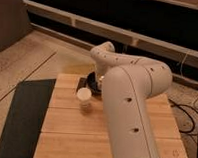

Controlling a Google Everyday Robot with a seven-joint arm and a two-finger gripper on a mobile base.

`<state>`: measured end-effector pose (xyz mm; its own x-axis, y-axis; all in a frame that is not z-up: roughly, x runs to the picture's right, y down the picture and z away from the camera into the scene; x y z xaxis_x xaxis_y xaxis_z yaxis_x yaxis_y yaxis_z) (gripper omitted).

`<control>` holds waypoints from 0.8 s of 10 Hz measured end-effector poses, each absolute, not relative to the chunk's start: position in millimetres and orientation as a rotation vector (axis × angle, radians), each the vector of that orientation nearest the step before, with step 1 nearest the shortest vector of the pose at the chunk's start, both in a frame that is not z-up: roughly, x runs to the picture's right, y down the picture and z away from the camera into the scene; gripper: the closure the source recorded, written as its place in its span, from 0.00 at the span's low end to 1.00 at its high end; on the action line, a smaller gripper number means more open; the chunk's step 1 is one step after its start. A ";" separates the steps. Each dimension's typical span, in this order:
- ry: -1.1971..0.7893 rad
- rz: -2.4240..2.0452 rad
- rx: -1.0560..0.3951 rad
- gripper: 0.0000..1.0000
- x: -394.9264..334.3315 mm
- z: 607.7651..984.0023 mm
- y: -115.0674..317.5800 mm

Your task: Place the bottle in the ceramic bowl

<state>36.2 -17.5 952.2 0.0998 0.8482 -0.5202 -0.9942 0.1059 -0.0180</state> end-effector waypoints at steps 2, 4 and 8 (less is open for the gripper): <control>0.432 1.420 -0.414 0.96 35.8 952.2 -17.5; 0.432 1.420 -0.414 0.94 35.7 952.2 -17.5; 0.431 1.420 -0.414 0.54 35.8 952.1 -17.6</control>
